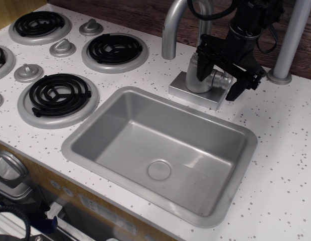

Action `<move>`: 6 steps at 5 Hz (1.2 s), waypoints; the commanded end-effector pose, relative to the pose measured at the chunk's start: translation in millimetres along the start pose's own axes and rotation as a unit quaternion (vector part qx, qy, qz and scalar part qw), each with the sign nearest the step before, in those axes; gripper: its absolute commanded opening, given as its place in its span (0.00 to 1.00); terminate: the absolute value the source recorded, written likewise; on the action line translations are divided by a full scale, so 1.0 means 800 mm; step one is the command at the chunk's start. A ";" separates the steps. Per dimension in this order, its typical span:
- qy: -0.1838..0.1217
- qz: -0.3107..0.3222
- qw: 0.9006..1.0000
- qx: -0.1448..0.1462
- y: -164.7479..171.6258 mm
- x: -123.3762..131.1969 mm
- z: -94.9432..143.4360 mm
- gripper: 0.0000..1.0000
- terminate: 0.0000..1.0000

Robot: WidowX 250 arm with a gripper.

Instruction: Lever vertical to front

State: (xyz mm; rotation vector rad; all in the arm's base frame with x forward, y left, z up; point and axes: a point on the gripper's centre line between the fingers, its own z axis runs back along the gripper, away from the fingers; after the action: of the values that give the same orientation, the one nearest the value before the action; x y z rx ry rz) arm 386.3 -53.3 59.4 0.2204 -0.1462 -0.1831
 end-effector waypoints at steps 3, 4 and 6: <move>-0.112 -0.029 0.992 0.050 0.022 0.035 0.051 1.00 0.00; -0.119 -0.030 0.992 0.034 0.026 0.043 0.048 1.00 0.00; -0.107 -0.031 0.994 0.013 0.034 0.058 0.047 1.00 0.00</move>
State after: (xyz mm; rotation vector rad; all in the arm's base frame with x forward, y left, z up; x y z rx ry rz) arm 421.8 -55.4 87.8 0.2197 -0.3056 -0.2699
